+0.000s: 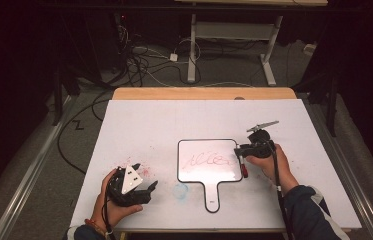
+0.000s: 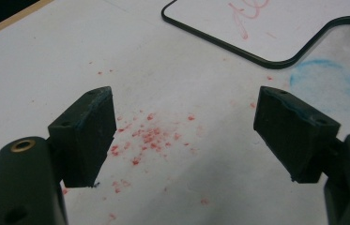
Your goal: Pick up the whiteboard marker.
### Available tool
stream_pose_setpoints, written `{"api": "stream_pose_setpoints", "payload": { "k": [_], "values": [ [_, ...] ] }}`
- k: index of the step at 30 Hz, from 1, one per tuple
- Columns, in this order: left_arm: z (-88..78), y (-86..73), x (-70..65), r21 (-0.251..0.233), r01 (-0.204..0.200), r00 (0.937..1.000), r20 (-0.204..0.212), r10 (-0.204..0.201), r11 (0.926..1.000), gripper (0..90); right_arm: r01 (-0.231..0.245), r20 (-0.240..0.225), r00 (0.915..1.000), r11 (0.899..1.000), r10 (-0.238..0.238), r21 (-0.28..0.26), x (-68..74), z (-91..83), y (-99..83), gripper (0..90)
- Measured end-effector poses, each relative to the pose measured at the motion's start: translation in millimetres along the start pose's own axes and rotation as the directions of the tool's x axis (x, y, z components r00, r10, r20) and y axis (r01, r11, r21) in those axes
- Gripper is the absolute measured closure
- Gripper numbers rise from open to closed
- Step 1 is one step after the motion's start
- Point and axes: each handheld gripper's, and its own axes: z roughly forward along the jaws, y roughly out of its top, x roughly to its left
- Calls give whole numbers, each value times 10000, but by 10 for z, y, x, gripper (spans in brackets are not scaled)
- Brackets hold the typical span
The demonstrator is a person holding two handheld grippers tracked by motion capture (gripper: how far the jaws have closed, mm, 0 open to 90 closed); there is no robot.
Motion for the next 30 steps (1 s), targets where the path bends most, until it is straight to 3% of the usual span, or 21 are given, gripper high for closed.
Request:
{"api": "stream_pose_setpoints", "payload": {
  "k": [7, 16, 21, 23, 28, 30],
  "values": [
    [11, 9, -4, 56, 14, 10000, 87, -15, 10000, 205, -16, -379, 9993, 9999, 21, 125, -2, 27, -21, 765],
    [14, 23, -6, 47, 56, 9999, 146, -57, 10000, 205, 536, -178, 9984, 9985, -535, 58, 60, -5, -29, 812],
    [25, 72, -4, -96, 274, 9989, 383, -270, 9996, 208, 719, -255, 9969, 9948, -739, -726, 140, -150, -2, 812],
    [52, 131, -3, -275, 564, 9963, 670, -544, 9980, 211, 762, -397, 9959, 9901, -814, -1180, 190, -223, 14, 812],
    [143, 387, -57, -947, 1301, 9797, 1653, -1133, 9870, 221, 956, -751, 9904, 9682, -1157, -2310, 391, -371, 63, 812],
    [200, 510, -140, -1099, 1248, 9788, 1763, -1043, 9861, 229, 981, -955, 9873, 9598, -1270, -2629, 488, -408, 78, 812]
  ]
}}
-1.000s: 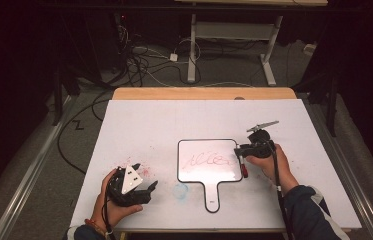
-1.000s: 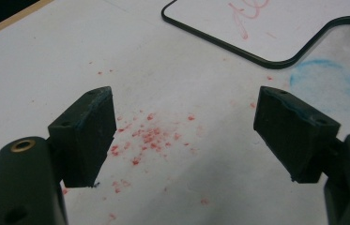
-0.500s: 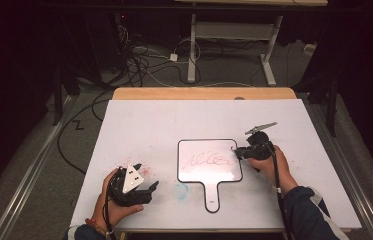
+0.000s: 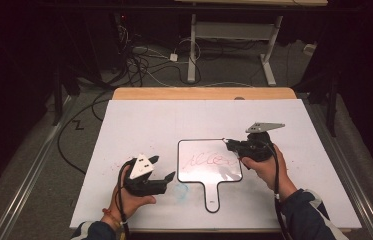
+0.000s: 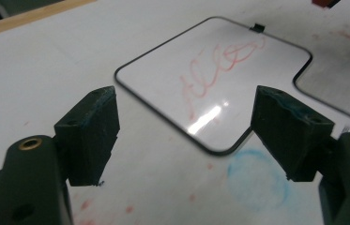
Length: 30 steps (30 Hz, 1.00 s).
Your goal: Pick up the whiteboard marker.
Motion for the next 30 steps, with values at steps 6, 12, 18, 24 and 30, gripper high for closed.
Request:
{"api": "stream_pose_setpoints", "payload": {
  "k": [6, 12, 18, 24, 30],
  "values": [
    [262, 292, -341, -460, -525, 9943, 907, 565, 9976, 234, 198, -373, 9990, 9947, -237, -1004, 306, -18, 38, 812],
    [516, 453, -519, -599, 345, 9898, 1404, -258, 9976, 250, 384, -609, 9970, 9882, -479, -1479, 539, 7, 20, 812],
    [692, 530, -579, -605, 1138, 9770, 1880, -1006, 9917, 308, 389, -793, 9953, 9806, -550, -1923, 640, 16, -15, 812],
    [779, 535, -563, -832, 1580, 9675, 2124, -1374, 9839, 480, 297, -812, 9955, 9759, -483, -2164, 649, -9, -25, 812],
    [778, 533, -555, -1081, 1215, 9714, 2173, -958, 9867, 659, 289, -739, 9962, 9737, -467, -2258, 635, -51, -29, 811]
  ]
}}
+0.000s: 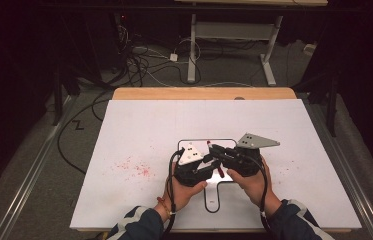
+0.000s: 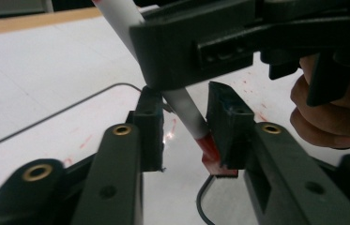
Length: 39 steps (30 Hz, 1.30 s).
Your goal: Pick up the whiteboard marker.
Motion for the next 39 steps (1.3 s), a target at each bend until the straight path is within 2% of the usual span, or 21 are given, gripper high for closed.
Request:
{"api": "stream_pose_setpoints", "payload": {
  "k": [2, 6, 8, 10, 11, 14, 16, 18, 21, 24, 26, 27, 28, 30, 31, 32, 33, 35, 37, 38, 39],
  "values": [
    [3, 5, 15, 77, -153, 9998, -148, 154, 9999, 710, 21, 108, 9999, 10000, -20, -82, 8, -26, 6, 810],
    [8, 36, 80, -8, -301, 9995, 4, 301, 9995, 774, 103, 175, 9998, 9998, -100, -187, 3, -96, 23, 807],
    [37, 55, 116, -35, -445, 9984, 360, 446, 9990, 786, 31, 158, 9999, 9997, -27, -253, -6, -131, 27, 779],
    [88, 68, 127, -23, -705, 9965, 454, 705, 9975, 787, -81, 296, 9995, 9996, 90, -281, -24, -172, 25, 677],
    [117, 73, 136, -21, -789, 9952, 573, 789, 9969, 787, -150, 392, 9991, 9994, 162, -317, -40, -199, 21, 594],
    [229, 97, 174, 146, -1106, 9910, 772, 1092, 9938, 788, -550, 734, 9956, 9971, 588, -534, -122, -342, -6, 447],
    [308, 122, 208, 262, -1212, 9892, 866, 1186, 9923, 788, -574, 964, 9933, 9956, 644, -739, -188, -486, -37, 410],
    [386, 142, 222, 283, -1413, 9863, 901, 1382, 9896, 788, -370, 1043, 9935, 9963, 450, -775, -255, -635, -83, 378],
    [512, 167, 221, 291, -1714, 9777, 1284, 1664, 9848, 788, 233, 1704, 9853, 9974, -113, -685, -348, -836, -213, 381],
    [650, 172, 210, 360, -2213, 9638, 1607, 2130, 9745, 788, 36, 1896, 9819, 9993, 34, -367, -467, -955, -385, 376],
    [731, 174, 228, 455, -2266, 9610, 1730, 2157, 9729, 788, -150, 1939, 9808, 9996, 196, -249, -526, -1006, -482, 377],
    [731, 174, 228, 455, -2266, 9610, 1730, 2157, 9729, 788, -107, 1974, 9802, 9999, 126, -104, -545, -1018, -518, 376],
    [807, 172, 247, 654, -2486, 9580, 1640, 2354, 9664, 788, -58, 2016, 9795, 10000, 52, 23, -552, -1027, -546, 374],
    [834, 168, 266, 693, -2444, 9584, 1688, 2301, 9672, 788, 14, 1889, 9820, 10000, -32, 95, -556, -1038, -578, 375],
    [858, 163, 279, 796, -2558, 9572, 1603, 2409, 9635, 789, 51, 1821, 9833, 9999, -68, 97, -547, -1036, -583, 374],
    [885, 147, 306, 820, -2726, 9530, 1601, 2573, 9586, 789, 186, 1803, 9834, 9997, -206, 130, -533, -1032, -583, 374],
    [885, 150, 323, 830, -2685, 9540, 1613, 2529, 9597, 789, 356, 1768, 9835, 9993, -374, 136, -513, -1024, -579, 374],
    [869, 154, 336, 885, -2863, 9497, 1581, 2703, 9540, 790, 754, 1771, 9810, 9968, -788, 257, -466, -1002, -572, 371],
    [856, 154, 342, 929, -2893, 9490, 1584, 2727, 9527, 790, 961, 1580, 9823, 9948, -1003, 342, -434, -982, -572, 369],
    [821, 156, 364, 1038, -2978, 9479, 1503, 2810, 9490, 791, 1056, 1597, 9809, 9935, -1110, 417, -420, -972, -573, 368],
    [821, 156, 364, 1038, -2978, 9479, 1503, 2810, 9490, 791, 1156, 1653, 9786, 9921, -1223, 496, -410, -963, -574, 365]
  ]
}}
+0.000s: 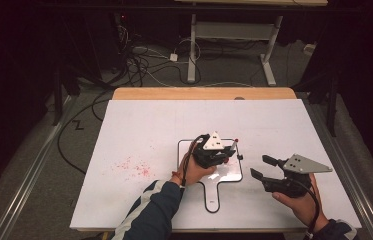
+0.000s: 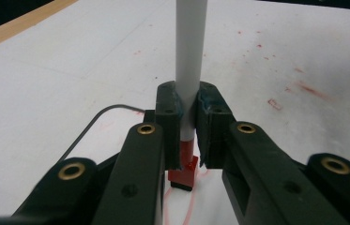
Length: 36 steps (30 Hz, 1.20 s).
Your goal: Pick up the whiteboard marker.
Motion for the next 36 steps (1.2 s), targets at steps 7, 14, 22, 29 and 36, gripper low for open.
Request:
{"api": "stream_pose_setpoints", "payload": {
  "k": [7, 14, 22, 29, 36],
  "values": [
    [-200, -112, 53, 85, 345, 9991, -268, -343, 9994, 791, 142, 2, 9999, 9999, -142, 56, 12, 4, 7, 364],
    [-408, -267, 79, -118, 448, 9980, -444, -453, 9989, 791, 163, -69, 9998, 9998, -163, 104, 18, 13, 6, 364],
    [-669, -419, 139, -39, 331, 9964, -779, -333, 9994, 791, 212, -203, 9996, 9996, -208, 201, 40, 37, 7, 358],
    [-859, -516, 205, 35, 597, 9944, -876, -592, 9982, 791, 236, -206, 9995, 9995, -231, 207, 30, 33, 7, 354],
    [-1007, -581, 196, 186, 738, 9932, -911, -718, 9971, 791, 203, -104, 9997, 9993, -200, 298, 21, 30, 7, 348]
  ]
}}
